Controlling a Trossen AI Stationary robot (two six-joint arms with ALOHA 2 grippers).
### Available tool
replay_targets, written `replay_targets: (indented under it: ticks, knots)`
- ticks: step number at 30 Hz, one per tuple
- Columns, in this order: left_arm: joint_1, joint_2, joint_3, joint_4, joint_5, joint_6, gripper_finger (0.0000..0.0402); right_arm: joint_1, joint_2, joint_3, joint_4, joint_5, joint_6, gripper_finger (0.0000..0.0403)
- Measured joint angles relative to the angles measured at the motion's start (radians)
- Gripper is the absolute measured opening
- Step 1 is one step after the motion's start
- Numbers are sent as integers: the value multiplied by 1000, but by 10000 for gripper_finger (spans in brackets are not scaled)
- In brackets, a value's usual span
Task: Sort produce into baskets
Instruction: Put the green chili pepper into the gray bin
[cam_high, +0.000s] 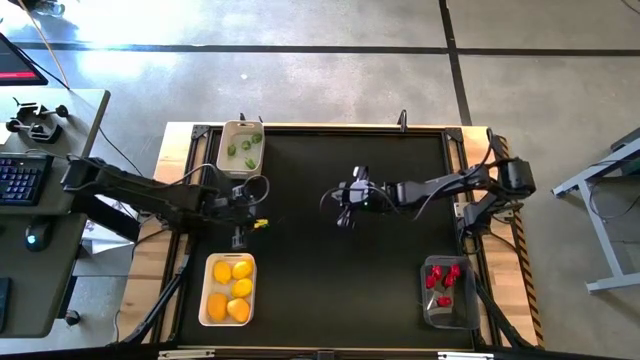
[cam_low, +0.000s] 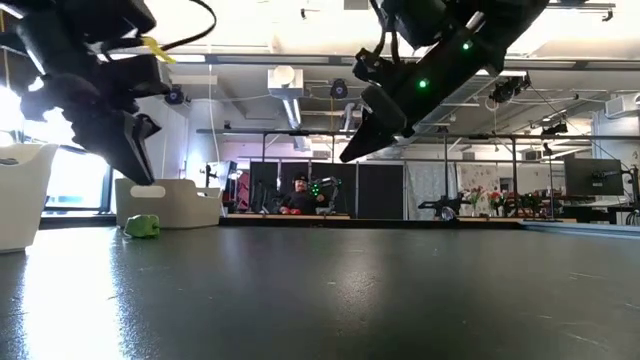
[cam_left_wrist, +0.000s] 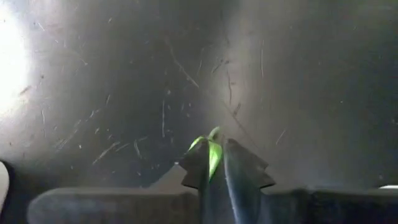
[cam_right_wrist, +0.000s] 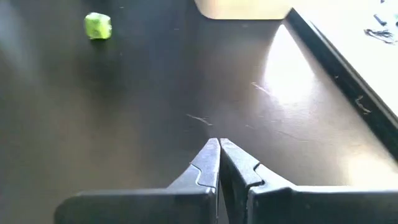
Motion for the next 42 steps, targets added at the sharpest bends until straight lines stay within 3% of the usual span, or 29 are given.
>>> replay_targets:
  ticks: [10,18,31,36,42]
  knots:
    - [4,223,127,-74,9,114,130,-30,0,0,5,-17,-131,0]
    - [4,350,161,-78,9,140,153,-36,-1,0,-10,-17,-140,0]
    - [4,391,165,-139,-10,147,143,-20,-1,0,-13,-17,-84,0]
    - [4,390,165,-153,-12,146,106,-20,-1,0,-13,-17,-82,0]
    - [4,390,165,-153,-13,147,32,-20,-1,-1,-13,-17,-82,0]
